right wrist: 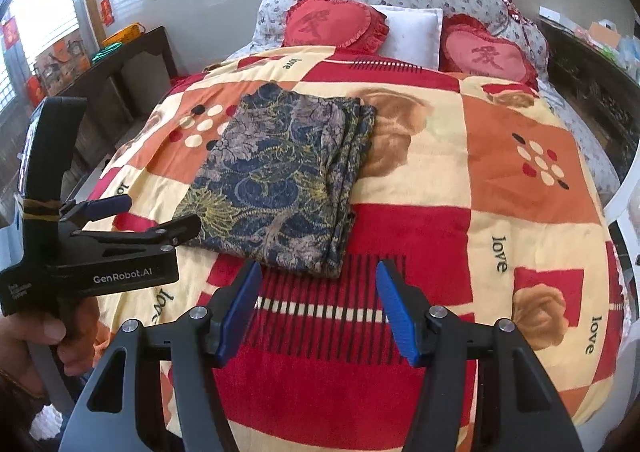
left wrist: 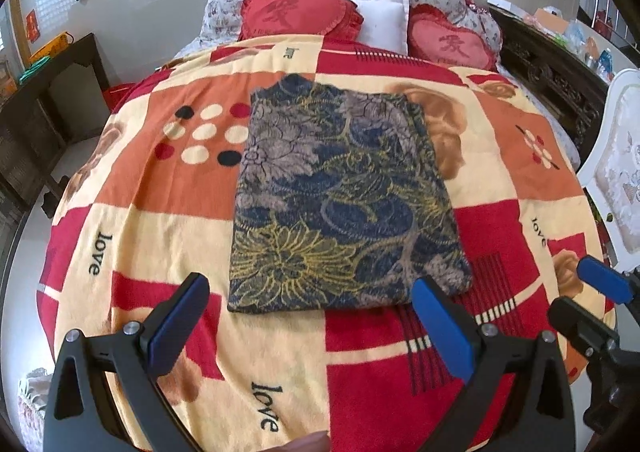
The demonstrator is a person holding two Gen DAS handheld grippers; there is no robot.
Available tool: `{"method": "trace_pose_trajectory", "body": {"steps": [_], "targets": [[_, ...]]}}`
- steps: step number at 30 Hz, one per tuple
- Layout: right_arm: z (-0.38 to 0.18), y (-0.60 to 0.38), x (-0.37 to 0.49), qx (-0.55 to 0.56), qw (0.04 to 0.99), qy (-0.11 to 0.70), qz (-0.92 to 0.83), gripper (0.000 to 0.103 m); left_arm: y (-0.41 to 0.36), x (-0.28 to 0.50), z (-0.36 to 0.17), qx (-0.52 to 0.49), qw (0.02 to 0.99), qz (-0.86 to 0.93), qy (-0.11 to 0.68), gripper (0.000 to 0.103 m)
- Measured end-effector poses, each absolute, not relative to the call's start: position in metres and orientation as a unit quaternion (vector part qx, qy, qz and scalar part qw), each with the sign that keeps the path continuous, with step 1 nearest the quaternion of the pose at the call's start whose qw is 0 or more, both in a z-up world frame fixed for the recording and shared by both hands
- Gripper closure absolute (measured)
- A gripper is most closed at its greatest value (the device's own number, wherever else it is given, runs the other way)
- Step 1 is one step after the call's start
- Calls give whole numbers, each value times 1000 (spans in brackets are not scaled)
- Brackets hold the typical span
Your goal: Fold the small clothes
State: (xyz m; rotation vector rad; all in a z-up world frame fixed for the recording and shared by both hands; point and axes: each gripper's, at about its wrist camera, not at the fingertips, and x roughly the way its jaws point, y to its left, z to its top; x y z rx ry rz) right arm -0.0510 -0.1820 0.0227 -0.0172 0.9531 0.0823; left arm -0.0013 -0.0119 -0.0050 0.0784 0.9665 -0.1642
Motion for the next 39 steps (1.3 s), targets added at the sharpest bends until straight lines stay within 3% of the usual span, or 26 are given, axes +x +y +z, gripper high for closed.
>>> {"method": "trace_pose_trajectory", "body": {"steps": [39], "targets": [[26, -182, -48, -19, 888, 458, 38, 31, -19, -8, -14, 46, 879, -80, 467, 0]]}}
